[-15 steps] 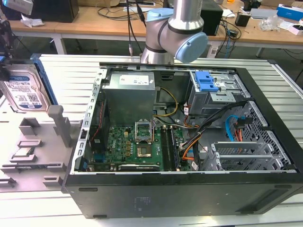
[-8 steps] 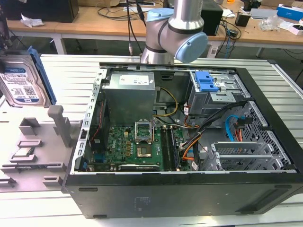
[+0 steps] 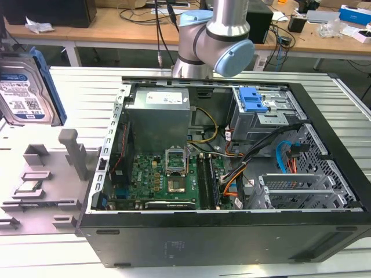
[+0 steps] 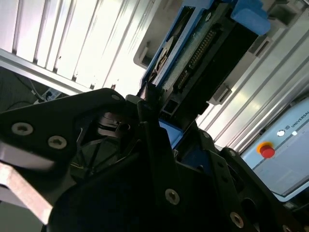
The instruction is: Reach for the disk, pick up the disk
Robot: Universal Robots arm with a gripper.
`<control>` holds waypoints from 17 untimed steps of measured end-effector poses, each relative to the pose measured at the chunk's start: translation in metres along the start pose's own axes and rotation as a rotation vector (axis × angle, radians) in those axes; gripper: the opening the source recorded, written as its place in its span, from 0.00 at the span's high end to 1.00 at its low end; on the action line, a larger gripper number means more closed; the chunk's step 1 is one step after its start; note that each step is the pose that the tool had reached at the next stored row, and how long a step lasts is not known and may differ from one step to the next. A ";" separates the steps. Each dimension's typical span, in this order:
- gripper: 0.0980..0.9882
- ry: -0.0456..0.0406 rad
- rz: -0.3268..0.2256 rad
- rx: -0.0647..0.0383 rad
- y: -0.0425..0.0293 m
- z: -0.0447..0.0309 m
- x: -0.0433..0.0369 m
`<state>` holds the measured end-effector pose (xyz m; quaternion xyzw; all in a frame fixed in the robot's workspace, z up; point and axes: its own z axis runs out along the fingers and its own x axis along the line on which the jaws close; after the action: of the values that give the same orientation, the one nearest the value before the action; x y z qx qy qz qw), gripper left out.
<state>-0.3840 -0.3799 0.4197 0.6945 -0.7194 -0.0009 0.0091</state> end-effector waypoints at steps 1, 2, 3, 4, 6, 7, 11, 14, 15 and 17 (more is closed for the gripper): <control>0.70 0.0000 0.000 0.000 0.0000 -0.0015 0.0000; 0.70 0.0001 0.000 0.000 0.0000 -0.0029 0.0000; 0.70 0.0000 0.000 0.000 -0.0001 -0.0044 0.0001; 0.70 0.0000 0.000 0.000 -0.0001 -0.0071 0.0001; 0.70 0.0001 0.000 0.000 -0.0002 -0.0120 0.0001; 0.70 0.0000 0.000 0.000 -0.0003 -0.0139 0.0001; 0.70 0.0001 0.000 -0.001 -0.0008 -0.0218 0.0002; 0.70 0.0001 0.000 -0.001 -0.0010 -0.0294 0.0003; 0.70 0.0001 0.000 -0.001 -0.0011 -0.0320 0.0003; 0.70 0.0001 0.000 -0.002 -0.0013 -0.0405 0.0004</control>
<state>-0.3821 -0.3799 0.4602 0.6945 -0.7194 -0.0014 0.0097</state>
